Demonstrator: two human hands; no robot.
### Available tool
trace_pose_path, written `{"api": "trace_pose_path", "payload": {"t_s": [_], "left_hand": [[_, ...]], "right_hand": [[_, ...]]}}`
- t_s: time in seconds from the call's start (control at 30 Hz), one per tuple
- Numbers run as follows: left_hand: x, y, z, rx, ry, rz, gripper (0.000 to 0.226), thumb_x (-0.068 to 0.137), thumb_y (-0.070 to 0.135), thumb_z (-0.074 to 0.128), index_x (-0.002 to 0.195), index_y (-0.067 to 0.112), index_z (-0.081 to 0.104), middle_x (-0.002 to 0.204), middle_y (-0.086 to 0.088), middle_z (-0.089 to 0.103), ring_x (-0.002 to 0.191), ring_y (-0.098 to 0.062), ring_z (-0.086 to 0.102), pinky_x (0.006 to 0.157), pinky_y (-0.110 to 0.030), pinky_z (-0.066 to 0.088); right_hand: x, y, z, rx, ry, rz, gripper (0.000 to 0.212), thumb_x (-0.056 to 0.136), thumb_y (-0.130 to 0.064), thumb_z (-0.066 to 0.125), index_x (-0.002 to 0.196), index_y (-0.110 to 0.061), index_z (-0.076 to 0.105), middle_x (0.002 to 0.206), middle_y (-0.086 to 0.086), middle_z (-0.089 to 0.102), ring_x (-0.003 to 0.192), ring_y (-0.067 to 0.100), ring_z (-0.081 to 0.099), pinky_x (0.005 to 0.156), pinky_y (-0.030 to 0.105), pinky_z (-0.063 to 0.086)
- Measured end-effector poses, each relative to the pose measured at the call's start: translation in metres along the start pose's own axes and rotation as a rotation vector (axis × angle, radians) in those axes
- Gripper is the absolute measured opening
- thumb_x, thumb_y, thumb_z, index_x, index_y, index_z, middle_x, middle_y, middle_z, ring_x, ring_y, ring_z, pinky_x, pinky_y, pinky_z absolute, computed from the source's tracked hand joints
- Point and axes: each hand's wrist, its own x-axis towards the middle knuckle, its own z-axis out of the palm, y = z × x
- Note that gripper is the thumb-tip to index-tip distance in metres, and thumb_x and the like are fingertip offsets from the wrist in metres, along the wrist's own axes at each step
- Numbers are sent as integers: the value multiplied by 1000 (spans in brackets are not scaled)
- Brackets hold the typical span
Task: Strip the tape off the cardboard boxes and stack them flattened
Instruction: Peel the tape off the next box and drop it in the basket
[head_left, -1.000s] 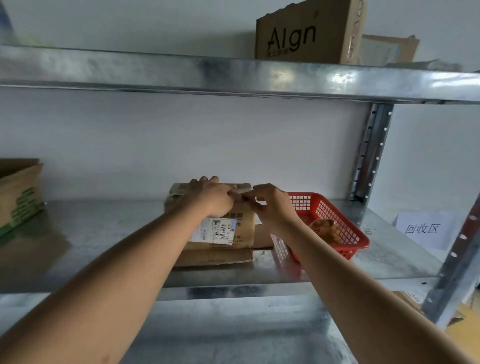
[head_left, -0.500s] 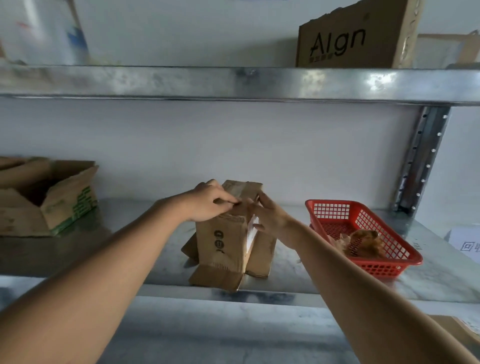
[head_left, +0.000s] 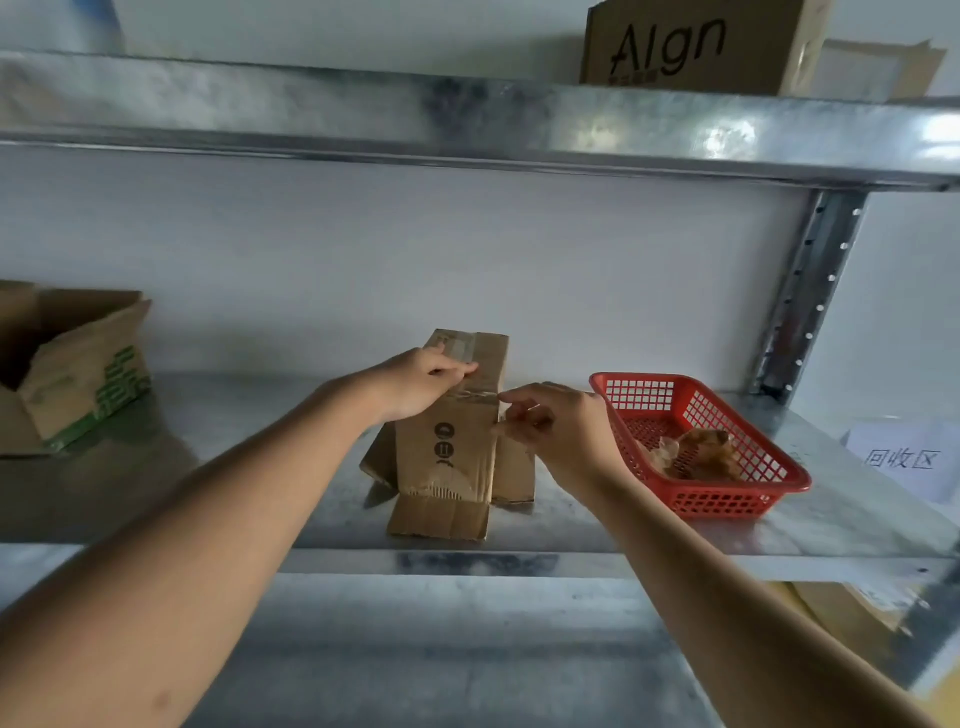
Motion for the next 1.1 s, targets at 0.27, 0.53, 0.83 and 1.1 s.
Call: {"api": "trace_pose_path", "payload": {"t_s": [0.27, 0.53, 0.83, 1.1], "left_hand": [[-1, -4, -1, 39, -15, 2, 39, 109, 48, 38, 146, 50, 50, 173, 3, 5, 159, -24, 4, 127, -48, 4], [-3, 2, 5, 150, 16, 19, 44, 110, 51, 29, 149, 47, 48, 173, -5, 3, 158, -29, 11, 124, -43, 15], [-8, 32, 8, 229, -3, -77, 45, 112, 35, 26, 140, 21, 59, 170, -12, 20, 155, -30, 23, 123, -46, 25], [-17, 29, -24, 184, -64, -79, 37, 111, 42, 39, 143, 49, 55, 151, -4, 37, 141, -29, 40, 123, -40, 27]], "right_hand": [[-2, -8, -1, -228, 72, -155, 12, 93, -11, 74, 98, -17, 84, 97, -3, 80, 82, 12, 74, 71, 37, 62], [17, -19, -18, -457, -163, -168, 15, 96, -10, 61, 92, -24, 66, 105, -10, 63, 81, 17, 65, 63, 41, 58], [20, -53, -16, -289, -265, -159, 11, 97, -4, 57, 97, -13, 62, 102, 1, 69, 86, 25, 67, 65, 39, 56], [14, -32, -6, 764, 36, 500, 2, 105, -1, 51, 104, -1, 52, 94, 25, 74, 85, 34, 73, 85, 46, 59]]}}
